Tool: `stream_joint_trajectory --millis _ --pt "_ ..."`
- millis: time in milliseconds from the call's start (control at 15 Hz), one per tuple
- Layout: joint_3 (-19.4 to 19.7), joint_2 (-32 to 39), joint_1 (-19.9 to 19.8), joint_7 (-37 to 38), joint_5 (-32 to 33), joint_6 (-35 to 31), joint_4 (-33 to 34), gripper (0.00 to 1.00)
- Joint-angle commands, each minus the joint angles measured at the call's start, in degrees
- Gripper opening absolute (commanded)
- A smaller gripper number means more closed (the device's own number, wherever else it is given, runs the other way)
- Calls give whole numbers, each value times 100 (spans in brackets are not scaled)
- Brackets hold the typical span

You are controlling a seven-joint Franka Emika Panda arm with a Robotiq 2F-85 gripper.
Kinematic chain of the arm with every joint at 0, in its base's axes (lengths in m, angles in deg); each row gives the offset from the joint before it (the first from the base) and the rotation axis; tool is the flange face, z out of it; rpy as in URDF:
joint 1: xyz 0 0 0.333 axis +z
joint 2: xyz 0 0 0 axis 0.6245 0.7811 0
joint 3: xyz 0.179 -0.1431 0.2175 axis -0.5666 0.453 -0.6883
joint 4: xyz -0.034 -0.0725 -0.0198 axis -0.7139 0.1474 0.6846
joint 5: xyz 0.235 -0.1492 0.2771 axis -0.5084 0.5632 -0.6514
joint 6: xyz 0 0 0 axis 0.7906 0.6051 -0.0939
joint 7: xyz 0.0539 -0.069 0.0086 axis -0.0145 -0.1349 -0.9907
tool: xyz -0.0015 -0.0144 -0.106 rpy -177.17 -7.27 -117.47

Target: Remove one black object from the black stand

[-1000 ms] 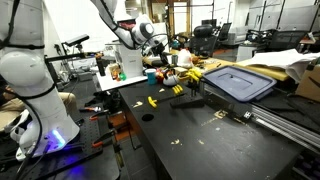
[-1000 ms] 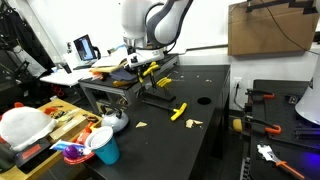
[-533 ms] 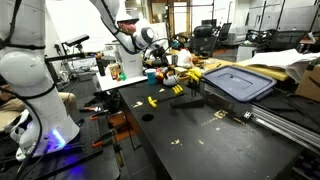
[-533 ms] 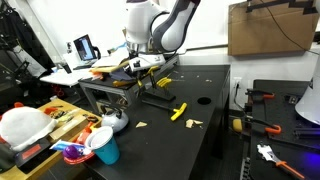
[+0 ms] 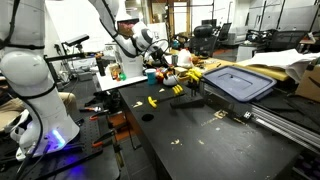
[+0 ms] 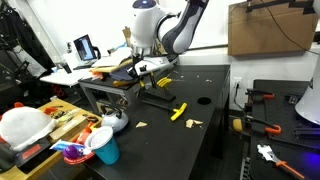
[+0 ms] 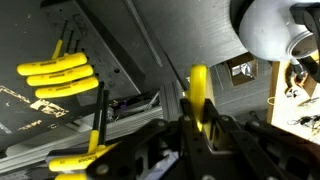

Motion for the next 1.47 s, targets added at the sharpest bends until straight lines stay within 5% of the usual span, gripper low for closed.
stream_joint_trajectory --millis 0,600,1400 --pt "226 -463 223 399 550 -4 -419 4" --pt "682 -1213 659 2621 3233 132 -1164 4" --pt "367 -1149 858 4345 4779 70 -1244 4"
